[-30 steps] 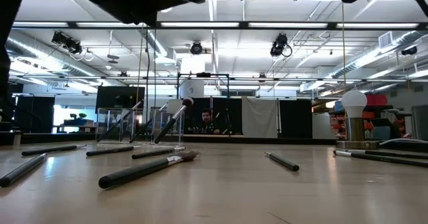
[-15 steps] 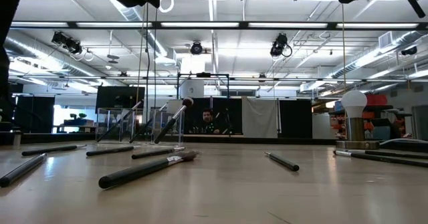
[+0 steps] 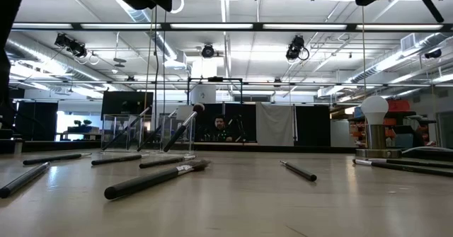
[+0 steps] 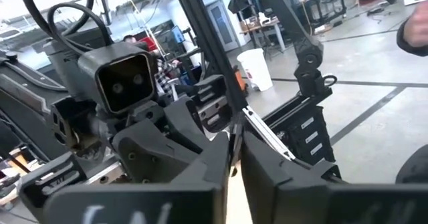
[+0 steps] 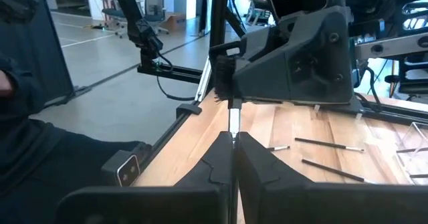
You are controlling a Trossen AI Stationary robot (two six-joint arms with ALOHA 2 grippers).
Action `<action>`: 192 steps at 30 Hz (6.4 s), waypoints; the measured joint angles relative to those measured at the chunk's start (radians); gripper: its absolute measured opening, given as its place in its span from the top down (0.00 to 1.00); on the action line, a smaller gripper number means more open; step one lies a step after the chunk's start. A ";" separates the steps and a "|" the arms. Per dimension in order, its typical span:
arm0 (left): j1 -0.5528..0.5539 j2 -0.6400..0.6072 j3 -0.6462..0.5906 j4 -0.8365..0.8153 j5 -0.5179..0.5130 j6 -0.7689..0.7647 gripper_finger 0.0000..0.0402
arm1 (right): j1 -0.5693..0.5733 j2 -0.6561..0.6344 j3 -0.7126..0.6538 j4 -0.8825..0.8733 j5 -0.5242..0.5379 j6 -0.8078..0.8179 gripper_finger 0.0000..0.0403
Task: Pick & Place Makeup Brushes
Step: Put the black brow brush into the transparent organizer, then put the black eyeshadow brush into the transparent organizer
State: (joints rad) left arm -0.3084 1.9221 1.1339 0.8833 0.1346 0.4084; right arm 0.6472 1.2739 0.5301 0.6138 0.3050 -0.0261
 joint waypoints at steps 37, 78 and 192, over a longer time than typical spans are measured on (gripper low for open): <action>0.015 -0.733 -0.100 -1.542 -0.973 -0.844 0.95 | 0.021 -0.025 0.002 -0.253 0.106 0.198 0.77; 0.587 -0.910 -0.502 -1.417 -0.534 -0.876 0.93 | -0.007 -0.024 0.001 -0.210 0.106 0.167 0.78; -0.082 -0.002 -0.261 -1.029 -0.959 -1.684 0.72 | -0.026 -0.024 -0.141 -0.113 0.263 0.201 0.78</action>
State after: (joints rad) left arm -0.3908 1.9206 0.8733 -0.1452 -0.8243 -1.2758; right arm 0.6216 1.2495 0.3893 0.5011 0.5682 0.1745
